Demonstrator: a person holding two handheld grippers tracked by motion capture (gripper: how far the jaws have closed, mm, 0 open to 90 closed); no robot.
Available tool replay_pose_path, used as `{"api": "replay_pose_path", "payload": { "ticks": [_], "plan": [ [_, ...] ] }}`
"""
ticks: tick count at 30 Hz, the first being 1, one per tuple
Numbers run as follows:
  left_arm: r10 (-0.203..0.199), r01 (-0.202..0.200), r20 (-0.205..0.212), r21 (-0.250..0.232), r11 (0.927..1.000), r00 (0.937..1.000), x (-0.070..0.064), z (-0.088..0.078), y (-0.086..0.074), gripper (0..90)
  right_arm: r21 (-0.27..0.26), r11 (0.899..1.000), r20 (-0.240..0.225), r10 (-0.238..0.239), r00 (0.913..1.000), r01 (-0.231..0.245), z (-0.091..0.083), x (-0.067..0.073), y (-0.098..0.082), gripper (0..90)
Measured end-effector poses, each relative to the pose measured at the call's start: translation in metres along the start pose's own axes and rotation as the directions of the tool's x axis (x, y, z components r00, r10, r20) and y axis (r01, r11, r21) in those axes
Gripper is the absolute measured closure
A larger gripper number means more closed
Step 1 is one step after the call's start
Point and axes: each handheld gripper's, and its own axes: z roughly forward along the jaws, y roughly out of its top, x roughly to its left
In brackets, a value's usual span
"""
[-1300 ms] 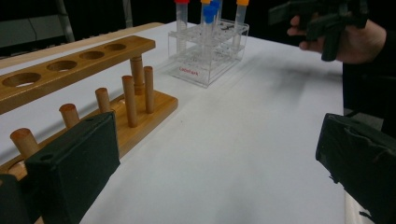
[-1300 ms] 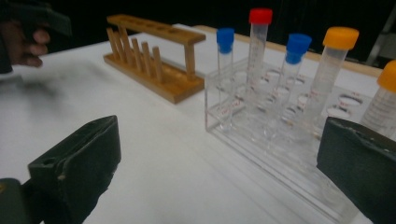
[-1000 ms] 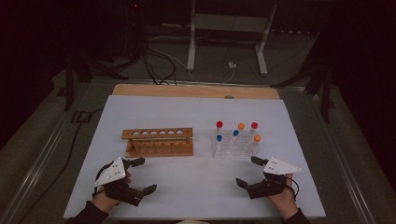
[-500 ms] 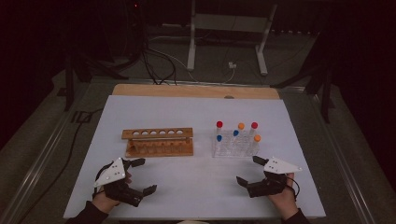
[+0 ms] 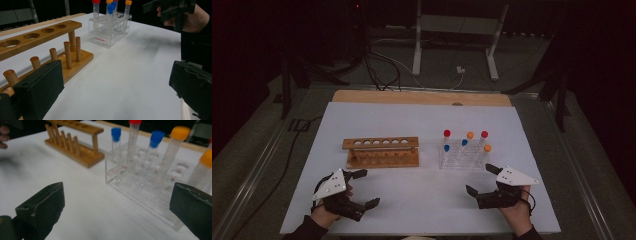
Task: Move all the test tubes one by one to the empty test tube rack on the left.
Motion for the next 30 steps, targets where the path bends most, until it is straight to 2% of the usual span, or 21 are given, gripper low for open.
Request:
{"api": "replay_pose_path", "payload": {
  "ticks": [2, 7, 11, 16, 30],
  "plan": [
    [0.000, 0.000, 0.000, 0.006, 1.0000, 1.0000, 0.000, 0.000, 0.000, 0.5, -0.019, 1.000, 0.013, 0.011, 0.9999, -0.010, -0.002, 0.000, 0.007, 3.5],
    [0.000, 0.000, 0.002, 0.007, 1.0000, 1.0000, -0.001, 0.001, 0.000, 0.5, -0.012, 1.000, 0.010, 0.012, 0.9999, -0.012, -0.001, 0.003, 0.014, 1.9],
    [-0.003, 0.003, 0.002, 0.005, 1.0000, 1.0000, 0.000, 0.001, 0.000, 0.5, -0.026, 1.000, 0.030, 0.017, 0.9994, -0.016, 0.000, 0.005, 0.021, 0.0],
    [0.000, 0.000, 0.002, 0.005, 1.0000, 1.0000, 0.000, 0.000, 0.000, 0.5, -0.042, 0.999, 0.030, 0.021, 0.9993, -0.020, 0.002, 0.007, 0.029, 0.0],
    [0.003, -0.003, 0.004, 0.005, 1.0000, 1.0000, -0.001, 0.000, 0.000, 0.5, -0.072, 0.997, 0.080, 0.012, 0.9968, -0.006, 0.019, 0.015, 0.045, 0.0]
  ]
}}
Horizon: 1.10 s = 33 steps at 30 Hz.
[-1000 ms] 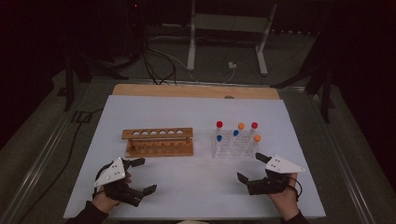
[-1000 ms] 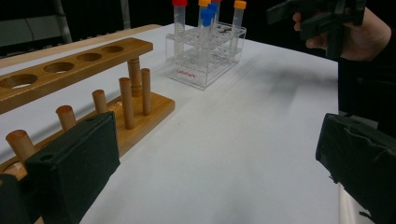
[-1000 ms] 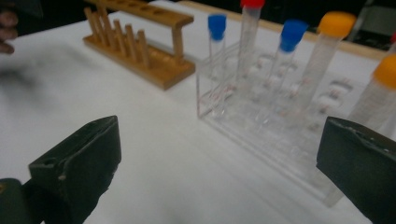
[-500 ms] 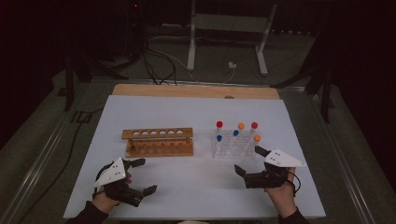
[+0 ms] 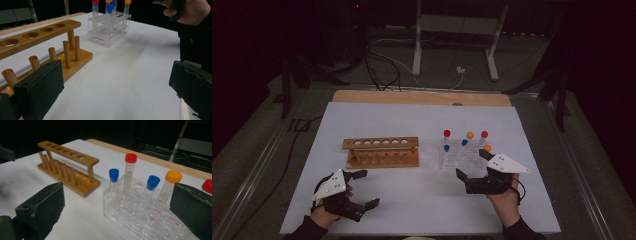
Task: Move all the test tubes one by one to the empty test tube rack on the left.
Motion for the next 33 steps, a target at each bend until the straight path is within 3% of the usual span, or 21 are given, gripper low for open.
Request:
{"api": "replay_pose_path", "payload": {
  "ticks": [8, 17, 20, 25, 29, 33],
  "plan": [
    [-0.004, 0.004, 0.003, -0.005, 1.0000, 1.0000, 0.000, 0.000, 0.000, 0.5, -0.013, 1.000, 0.030, 0.003, 0.9995, -0.003, 0.012, 0.008, 0.005, 0.0],
    [-0.003, 0.003, 0.004, -0.004, 1.0000, 1.0000, 0.000, 0.000, 0.000, 0.5, -0.020, 0.998, 0.070, 0.058, 0.9959, -0.056, 0.028, 0.017, 0.006, 0.0],
    [-0.005, 0.005, 0.005, -0.007, 1.0000, 1.0000, 0.000, -0.001, 0.000, 0.5, -0.007, 0.997, 0.075, 0.073, 0.9945, -0.072, 0.037, 0.020, 0.004, 0.0],
    [-0.006, 0.006, 0.008, -0.007, 1.0000, 1.0000, -0.001, -0.001, 0.000, 0.5, 0.019, 0.998, 0.087, 0.059, 0.9944, -0.061, 0.048, 0.023, 0.001, 0.0],
    [-0.005, 0.005, 0.010, -0.007, 1.0000, 0.9999, -0.001, -0.001, 0.001, 0.5, 0.025, 0.999, 0.104, 0.046, 0.9935, -0.049, 0.053, 0.024, -0.001, 3.0],
    [-0.001, 0.001, 0.011, -0.005, 1.0000, 0.9999, -0.001, -0.001, 0.000, 0.5, 0.032, 0.999, 0.126, 0.038, 0.9913, -0.042, 0.055, 0.024, -0.003, 15.3]
  ]
}}
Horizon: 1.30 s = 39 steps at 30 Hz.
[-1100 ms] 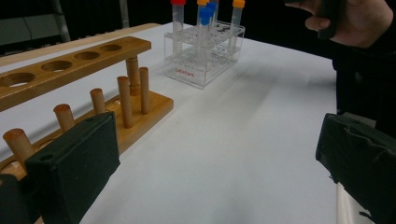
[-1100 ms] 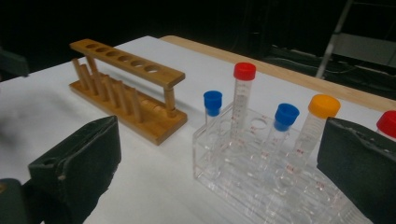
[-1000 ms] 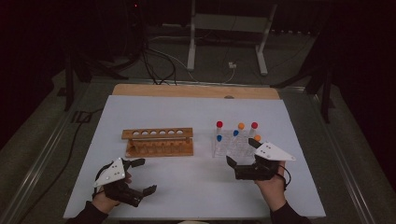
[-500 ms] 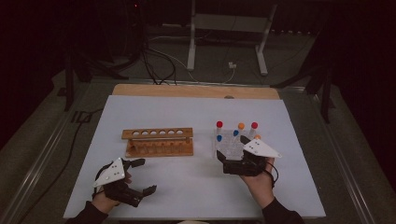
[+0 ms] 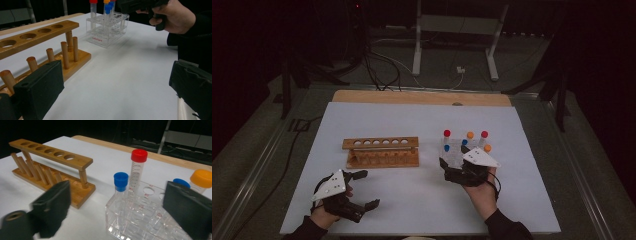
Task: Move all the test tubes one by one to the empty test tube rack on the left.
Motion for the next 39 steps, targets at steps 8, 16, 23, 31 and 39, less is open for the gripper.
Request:
{"api": "replay_pose_path", "payload": {
  "ticks": [8, 16, 23, 31, 39],
  "plan": [
    [-0.002, 0.002, 0.002, -0.001, 1.0000, 1.0000, 0.000, 0.000, 0.000, 0.5, 0.063, 0.998, 0.040, 0.000, 0.9992, -0.002, 0.007, -0.001, -0.001, 27.9],
    [-0.001, 0.001, 0.002, 0.001, 1.0000, 1.0000, 0.000, 0.000, 0.000, 0.5, 0.114, 0.994, 0.050, -0.001, 0.9988, -0.004, 0.014, -0.001, -0.001, 43.2],
    [-0.004, 0.004, 0.004, -0.002, 1.0000, 1.0000, 0.000, 0.000, 0.000, 0.5, 0.135, 0.991, 0.059, 0.003, 0.9983, -0.011, 0.018, 0.000, 0.000, 52.6],
    [-0.004, 0.004, 0.003, 0.000, 1.0000, 1.0000, 0.000, -0.001, 0.000, 0.5, 0.159, 0.987, 0.057, 0.011, 0.9983, -0.020, 0.025, 0.000, 0.000, 61.2],
    [-0.001, 0.001, 0.005, -0.005, 1.0000, 1.0000, 0.000, -0.001, 0.000, 0.5, 0.170, 0.985, 0.056, 0.015, 0.9983, -0.025, 0.031, -0.001, 0.001, 71.0]
  ]
}}
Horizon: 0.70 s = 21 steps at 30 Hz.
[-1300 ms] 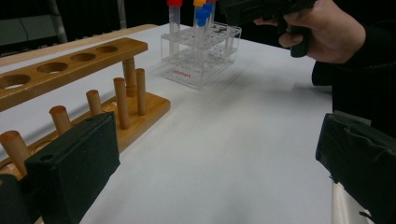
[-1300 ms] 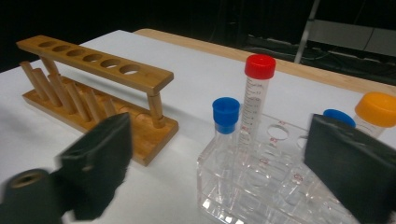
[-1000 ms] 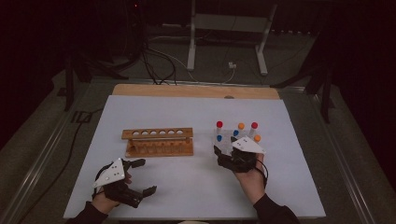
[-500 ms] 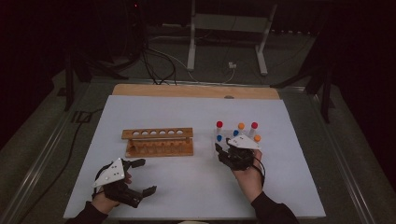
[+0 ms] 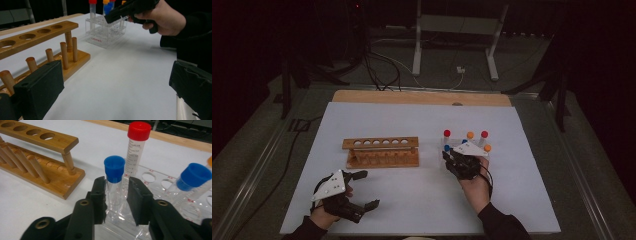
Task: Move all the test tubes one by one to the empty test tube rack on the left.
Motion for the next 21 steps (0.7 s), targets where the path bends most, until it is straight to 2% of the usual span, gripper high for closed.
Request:
{"api": "replay_pose_path", "payload": {
  "ticks": [5, 12, 21],
  "plan": [
    [0.001, -0.001, 0.002, 0.005, 1.0000, 1.0000, -0.0001, 0.0001, -0.0003, 0.5, 0.005, 1.000, -0.004, -0.003, 1.0000, 0.003, 0.0016, 0.0004, 0.0002, 75.8],
    [-0.005, 0.005, -0.001, 0.004, 1.0000, 1.0000, -0.0001, 0.0001, -0.0002, 0.5, 0.005, 1.000, -0.008, 0.001, 1.0000, -0.001, 0.0017, -0.0009, 0.0004, 76.7],
    [-0.006, 0.006, -0.002, 0.003, 1.0000, 1.0000, 0.0004, 0.0004, -0.0007, 0.5, -0.019, 1.000, -0.013, -0.022, 0.9997, 0.022, -0.0051, -0.0004, 0.0050, 76.9]
  ]
}}
